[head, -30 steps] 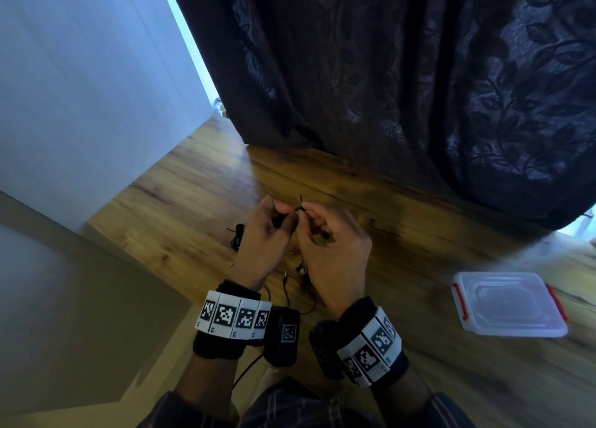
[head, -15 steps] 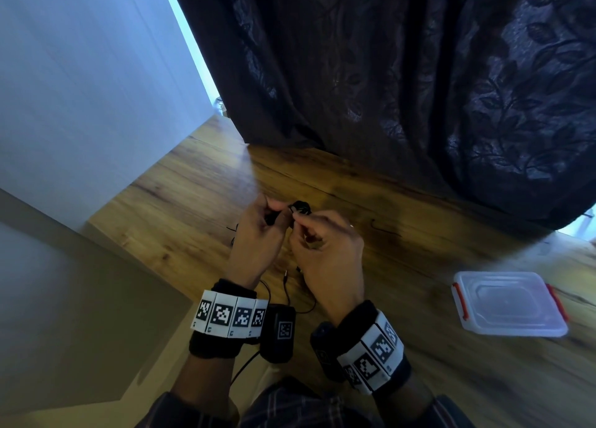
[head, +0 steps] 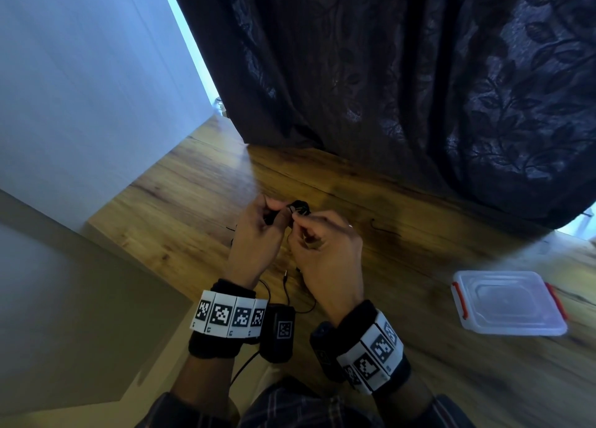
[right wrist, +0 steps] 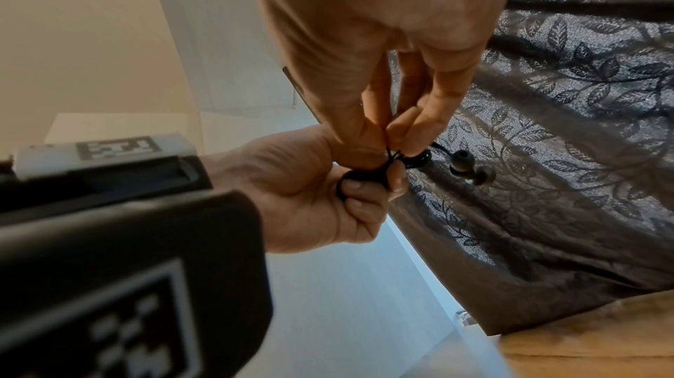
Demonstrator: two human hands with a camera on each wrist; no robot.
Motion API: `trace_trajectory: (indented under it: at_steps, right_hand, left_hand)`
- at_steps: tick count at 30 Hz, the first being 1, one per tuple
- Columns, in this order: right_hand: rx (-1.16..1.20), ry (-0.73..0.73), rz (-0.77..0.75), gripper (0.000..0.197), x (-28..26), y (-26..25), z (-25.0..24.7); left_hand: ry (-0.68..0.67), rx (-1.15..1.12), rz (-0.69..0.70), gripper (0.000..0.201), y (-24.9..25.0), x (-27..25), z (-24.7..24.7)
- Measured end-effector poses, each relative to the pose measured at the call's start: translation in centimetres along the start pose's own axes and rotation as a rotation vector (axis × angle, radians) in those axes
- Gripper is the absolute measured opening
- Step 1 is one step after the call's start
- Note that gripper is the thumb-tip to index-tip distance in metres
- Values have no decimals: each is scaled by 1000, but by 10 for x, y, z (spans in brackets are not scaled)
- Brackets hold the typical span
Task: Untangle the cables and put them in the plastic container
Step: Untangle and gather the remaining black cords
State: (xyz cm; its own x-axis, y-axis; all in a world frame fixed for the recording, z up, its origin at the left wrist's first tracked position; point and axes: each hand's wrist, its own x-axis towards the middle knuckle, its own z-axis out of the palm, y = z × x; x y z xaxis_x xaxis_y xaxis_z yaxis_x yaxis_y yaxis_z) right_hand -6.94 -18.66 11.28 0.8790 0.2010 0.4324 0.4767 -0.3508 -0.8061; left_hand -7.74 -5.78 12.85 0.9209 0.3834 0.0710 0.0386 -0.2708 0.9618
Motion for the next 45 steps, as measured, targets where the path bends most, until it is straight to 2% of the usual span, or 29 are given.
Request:
trace_trajectory:
  at_steps: [13,15,17,19,21,24,29,39,41,45]
  right_hand:
    - [0,13,37,19,10,-3,-4]
    - [38,-39,113,21,17,-5,-9]
    - [58,-161,206,28,26,-6,-15]
    - [23,-276,212,28,34,-5,-21]
    - [29,-312,193,20,39,-4,-25]
    - [83,-229,142,11,38,-2,-26]
    - [107,-157,46,17,28,0,-20]
    - [119,-171,115,22,27,5,-21]
    - [139,-177,136,21,27,5,-22]
    - [126,-167,147,10,25,4,-22]
  left_hand:
    - [-66,138,124,4,2,-1,-1]
    - [-89,166,161,4,3,-1,-1]
    - [-117,177,178,4,3,-1,-2]
    - [-135,176,185,6,3,-1,-3]
    - [-145,165,176,7,4,-1,-3]
    - [-158,162,139,9,7,-3,-1]
    - [-169,140,23,10,7,0,1]
    - [-274,-9,-122,8,8,0,-4]
    - [-285,-16,-119,8,7,0,-5]
    - [-317,28,-29,16,8,-2,-5]
